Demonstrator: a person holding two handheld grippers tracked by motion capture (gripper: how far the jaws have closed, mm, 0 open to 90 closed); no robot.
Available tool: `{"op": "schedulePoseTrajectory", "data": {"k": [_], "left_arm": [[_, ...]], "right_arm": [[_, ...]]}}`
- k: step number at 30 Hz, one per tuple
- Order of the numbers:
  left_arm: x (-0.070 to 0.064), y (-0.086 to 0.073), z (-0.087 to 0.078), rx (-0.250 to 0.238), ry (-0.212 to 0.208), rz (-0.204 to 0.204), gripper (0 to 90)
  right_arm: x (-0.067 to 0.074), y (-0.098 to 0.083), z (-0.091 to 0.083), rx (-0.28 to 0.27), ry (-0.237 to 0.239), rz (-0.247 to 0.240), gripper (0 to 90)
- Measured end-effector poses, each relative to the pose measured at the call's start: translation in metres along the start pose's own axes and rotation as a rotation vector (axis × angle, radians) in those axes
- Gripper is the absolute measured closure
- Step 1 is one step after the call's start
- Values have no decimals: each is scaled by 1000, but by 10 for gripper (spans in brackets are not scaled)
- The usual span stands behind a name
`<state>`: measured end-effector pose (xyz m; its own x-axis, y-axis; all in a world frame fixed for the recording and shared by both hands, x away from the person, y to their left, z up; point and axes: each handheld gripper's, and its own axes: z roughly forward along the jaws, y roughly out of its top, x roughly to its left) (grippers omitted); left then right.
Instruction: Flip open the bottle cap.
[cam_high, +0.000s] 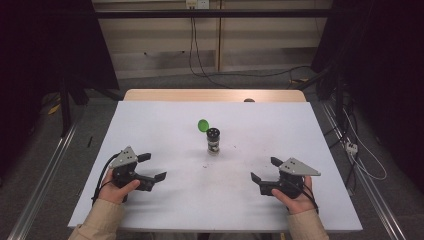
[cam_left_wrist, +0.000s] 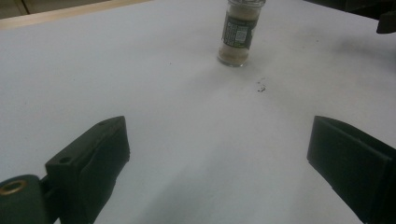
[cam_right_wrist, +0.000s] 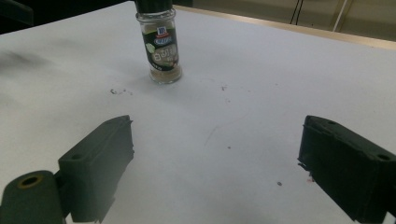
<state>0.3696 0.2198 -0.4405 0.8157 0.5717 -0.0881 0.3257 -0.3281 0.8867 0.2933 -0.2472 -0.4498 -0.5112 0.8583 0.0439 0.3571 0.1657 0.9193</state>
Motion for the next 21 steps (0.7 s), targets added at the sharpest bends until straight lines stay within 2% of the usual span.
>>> {"op": "schedulePoseTrajectory", "data": {"k": [21], "left_arm": [[4,-9,-14,-3,34,7,55]], "right_arm": [[-6,-8,-10,4,-21,7,96]]}}
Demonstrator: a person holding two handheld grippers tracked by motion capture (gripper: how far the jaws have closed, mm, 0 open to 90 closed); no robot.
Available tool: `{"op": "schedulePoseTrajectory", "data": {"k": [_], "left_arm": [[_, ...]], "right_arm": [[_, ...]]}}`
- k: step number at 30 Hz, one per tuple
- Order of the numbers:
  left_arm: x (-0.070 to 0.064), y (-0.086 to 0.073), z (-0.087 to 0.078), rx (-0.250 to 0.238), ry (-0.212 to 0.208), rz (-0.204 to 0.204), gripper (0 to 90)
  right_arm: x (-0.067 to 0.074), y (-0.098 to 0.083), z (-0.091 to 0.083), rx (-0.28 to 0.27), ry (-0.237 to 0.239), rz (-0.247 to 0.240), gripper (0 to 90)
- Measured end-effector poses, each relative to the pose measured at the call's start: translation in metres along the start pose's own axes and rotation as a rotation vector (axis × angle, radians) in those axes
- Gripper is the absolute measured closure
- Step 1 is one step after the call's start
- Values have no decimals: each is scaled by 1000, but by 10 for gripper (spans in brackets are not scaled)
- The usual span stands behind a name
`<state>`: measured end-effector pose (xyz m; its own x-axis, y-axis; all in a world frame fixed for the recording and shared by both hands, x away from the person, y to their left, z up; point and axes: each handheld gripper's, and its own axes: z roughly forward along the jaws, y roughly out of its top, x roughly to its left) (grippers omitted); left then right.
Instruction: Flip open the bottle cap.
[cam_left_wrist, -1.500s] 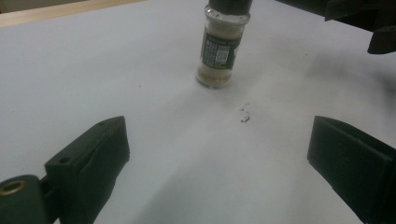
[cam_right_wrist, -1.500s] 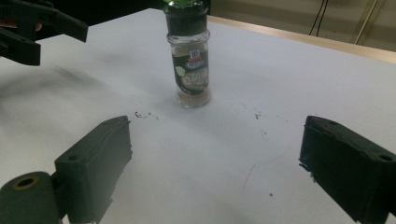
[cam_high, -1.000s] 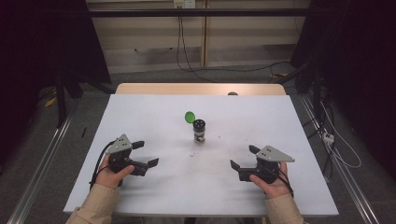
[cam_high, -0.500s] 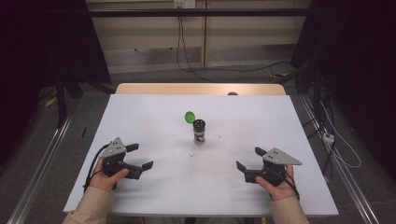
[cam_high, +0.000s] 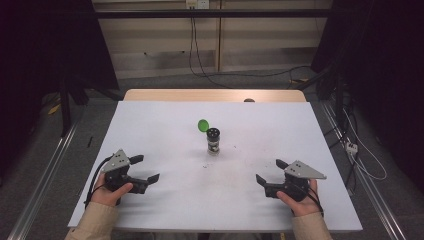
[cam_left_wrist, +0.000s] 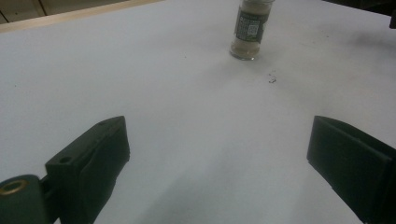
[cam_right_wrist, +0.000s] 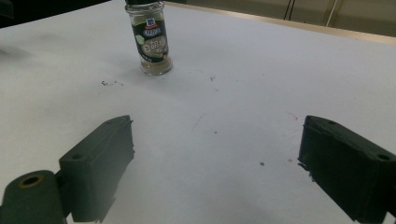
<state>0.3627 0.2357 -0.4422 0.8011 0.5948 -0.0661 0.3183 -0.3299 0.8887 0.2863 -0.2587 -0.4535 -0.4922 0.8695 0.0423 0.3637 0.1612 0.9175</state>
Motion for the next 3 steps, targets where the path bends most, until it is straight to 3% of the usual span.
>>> {"op": "schedulePoseTrajectory", "data": {"k": [3], "left_arm": [[-2,0,1,9,1,12,54]], "right_arm": [[-1,-1,0,0,-3,0,96]]}}
